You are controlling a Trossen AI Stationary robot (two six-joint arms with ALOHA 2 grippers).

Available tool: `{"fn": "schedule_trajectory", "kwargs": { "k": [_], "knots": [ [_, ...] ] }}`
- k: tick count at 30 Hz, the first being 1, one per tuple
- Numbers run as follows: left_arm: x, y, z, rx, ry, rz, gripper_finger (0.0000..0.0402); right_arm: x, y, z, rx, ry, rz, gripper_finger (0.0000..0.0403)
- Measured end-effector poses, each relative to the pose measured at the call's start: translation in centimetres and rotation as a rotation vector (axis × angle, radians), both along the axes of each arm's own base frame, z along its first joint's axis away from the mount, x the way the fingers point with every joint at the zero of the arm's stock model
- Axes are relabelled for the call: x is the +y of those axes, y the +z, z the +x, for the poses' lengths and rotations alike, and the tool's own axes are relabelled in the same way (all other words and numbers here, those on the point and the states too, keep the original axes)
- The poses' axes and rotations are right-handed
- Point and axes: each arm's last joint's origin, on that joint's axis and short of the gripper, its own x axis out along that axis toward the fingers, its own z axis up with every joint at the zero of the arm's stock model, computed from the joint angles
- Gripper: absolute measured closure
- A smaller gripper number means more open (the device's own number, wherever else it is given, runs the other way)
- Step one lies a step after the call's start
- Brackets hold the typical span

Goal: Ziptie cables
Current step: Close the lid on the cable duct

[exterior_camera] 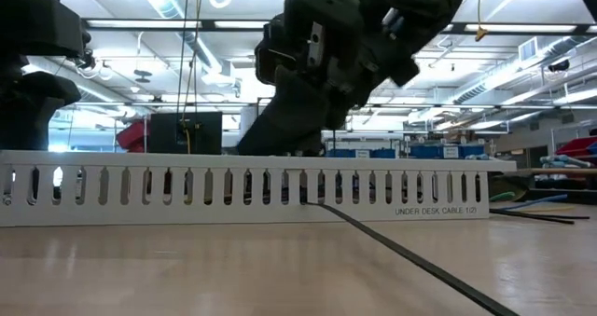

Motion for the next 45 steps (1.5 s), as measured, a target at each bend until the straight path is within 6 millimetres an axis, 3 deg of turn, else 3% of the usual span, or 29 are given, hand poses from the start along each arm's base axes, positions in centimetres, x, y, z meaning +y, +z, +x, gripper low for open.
{"fn": "schedule_trajectory", "kwargs": {
  "k": [2, 11, 22, 29, 39, 45],
  "knots": [
    [0.0, 0.0, 0.0, 0.000, -0.003, 0.002, 0.0167, 0.0, -0.8, 0.2, 0.004, 0.017, 0.032, 0.0403],
    [0.0, 0.0, 0.0, -0.008, 0.002, 0.013, 0.0166, -0.1, -0.5, 0.3, -0.008, 0.016, 0.031, 0.0403],
    [0.3, 0.0, -0.4, 0.040, 0.016, 0.008, 0.0115, -0.2, -1.0, 0.2, 0.019, 0.015, 0.033, 0.0403],
    [0.0, 0.4, -1.4, 0.054, 0.018, 0.004, 0.0107, -0.2, -1.0, 0.2, 0.030, 0.016, 0.038, 0.0402],
    [-0.1, 0.4, -1.4, 0.052, 0.015, 0.002, 0.0124, -0.2, -0.6, 0.5, -0.040, 0.070, 0.103, 0.0400],
    [-0.1, 0.4, -1.4, 0.052, 0.016, 0.003, 0.0157, -0.1, 1.4, 0.3, -0.116, 0.073, 0.053, 0.0402]
  ]
}}
